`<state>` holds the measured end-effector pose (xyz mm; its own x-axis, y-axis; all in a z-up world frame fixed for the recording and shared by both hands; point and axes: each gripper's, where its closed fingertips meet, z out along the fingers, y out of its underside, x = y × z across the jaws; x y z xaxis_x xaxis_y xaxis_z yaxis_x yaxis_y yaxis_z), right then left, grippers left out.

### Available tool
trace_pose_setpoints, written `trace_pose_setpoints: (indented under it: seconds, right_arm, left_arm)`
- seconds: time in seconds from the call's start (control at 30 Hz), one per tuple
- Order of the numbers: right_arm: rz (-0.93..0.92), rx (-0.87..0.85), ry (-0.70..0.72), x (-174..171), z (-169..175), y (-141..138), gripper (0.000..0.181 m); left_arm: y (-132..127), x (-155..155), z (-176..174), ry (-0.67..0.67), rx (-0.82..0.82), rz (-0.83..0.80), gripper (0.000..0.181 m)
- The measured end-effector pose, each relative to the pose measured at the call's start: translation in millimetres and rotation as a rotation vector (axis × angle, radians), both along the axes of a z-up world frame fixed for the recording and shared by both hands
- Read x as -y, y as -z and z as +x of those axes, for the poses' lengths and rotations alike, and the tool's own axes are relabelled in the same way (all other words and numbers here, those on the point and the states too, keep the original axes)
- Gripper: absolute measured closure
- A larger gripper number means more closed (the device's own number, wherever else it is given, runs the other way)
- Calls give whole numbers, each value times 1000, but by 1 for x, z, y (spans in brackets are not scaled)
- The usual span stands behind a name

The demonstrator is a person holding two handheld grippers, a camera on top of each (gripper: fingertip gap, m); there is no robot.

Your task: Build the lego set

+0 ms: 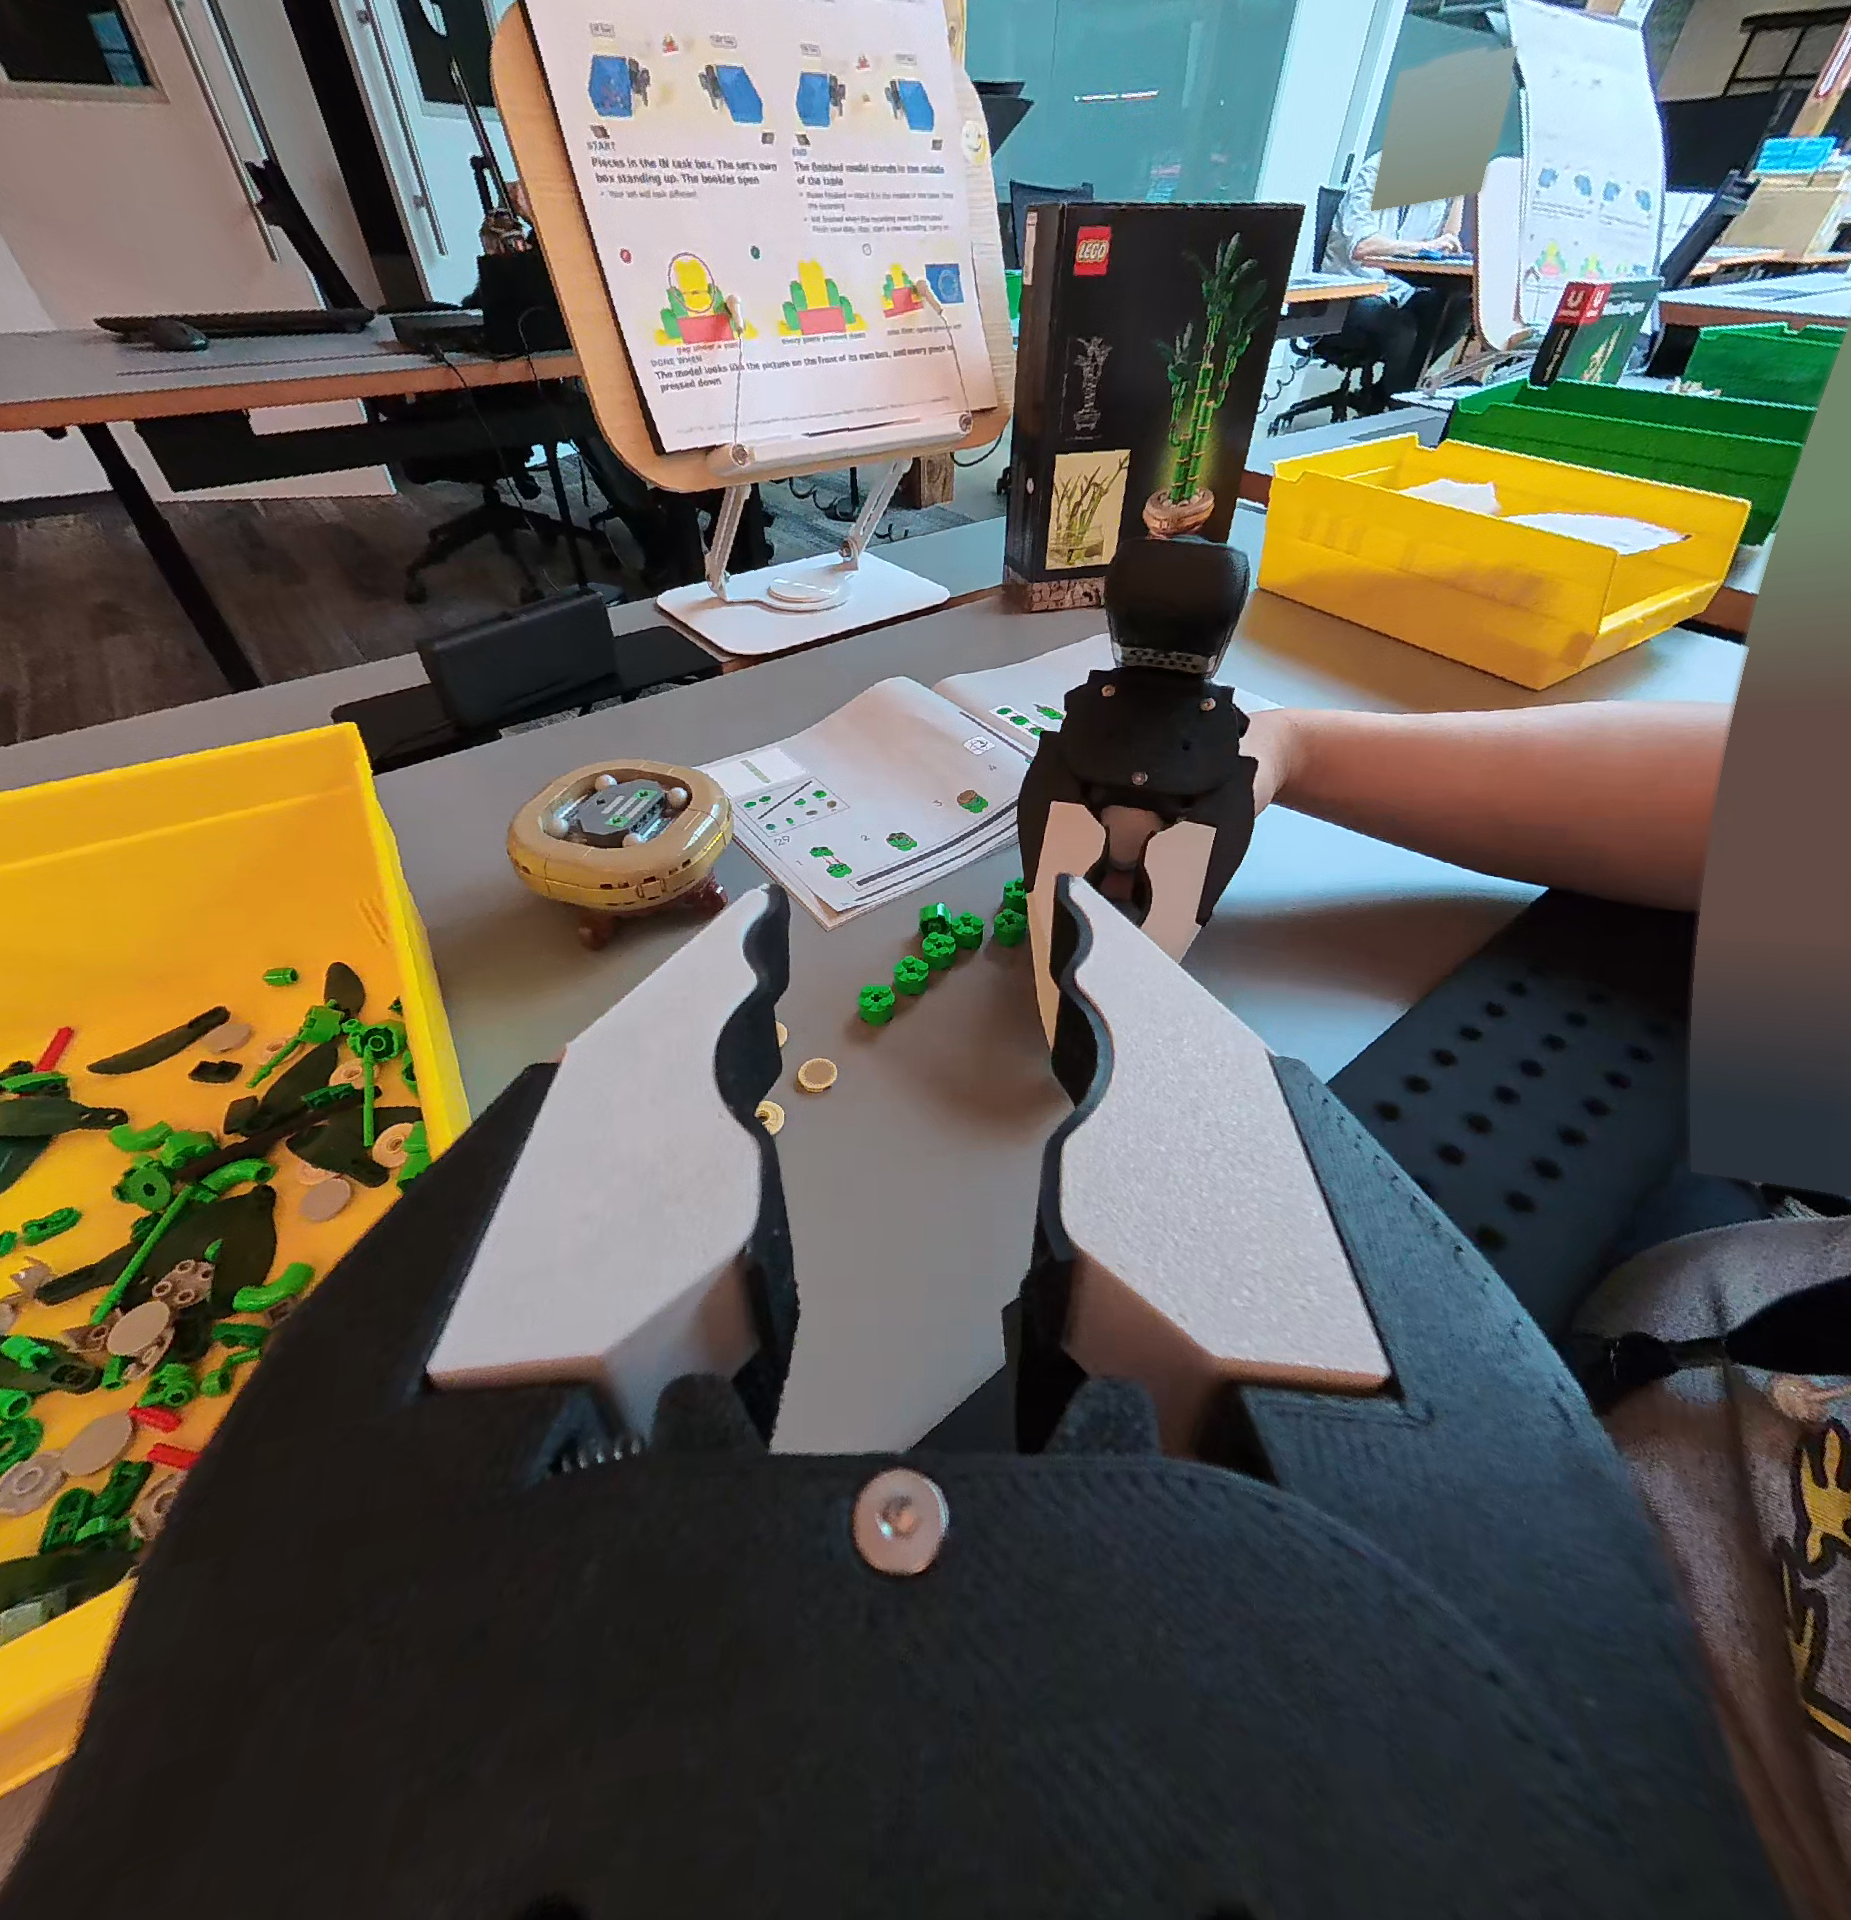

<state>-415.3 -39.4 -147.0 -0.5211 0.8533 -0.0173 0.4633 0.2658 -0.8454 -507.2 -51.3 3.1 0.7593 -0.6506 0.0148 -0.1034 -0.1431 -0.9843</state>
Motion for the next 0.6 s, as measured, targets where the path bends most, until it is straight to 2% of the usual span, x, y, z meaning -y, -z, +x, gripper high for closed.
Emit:
trace_pose_setpoints:
  seconds: [0.4, 0.5, 0.6]
  right_arm:
    - [29, 67, -3, -2, 7, 10, 164]
    - [26, 75, 13, -4, 8, 9, 153]
    - [13, 44, 33, -6, 12, -5, 147]
  left_arm:
    - [-3, 1, 9, 13, -22, -4, 132]
    - [-5, 1, 12, 17, -30, -4, 132]
    - [-7, 2, 15, 19, -36, -6, 132]
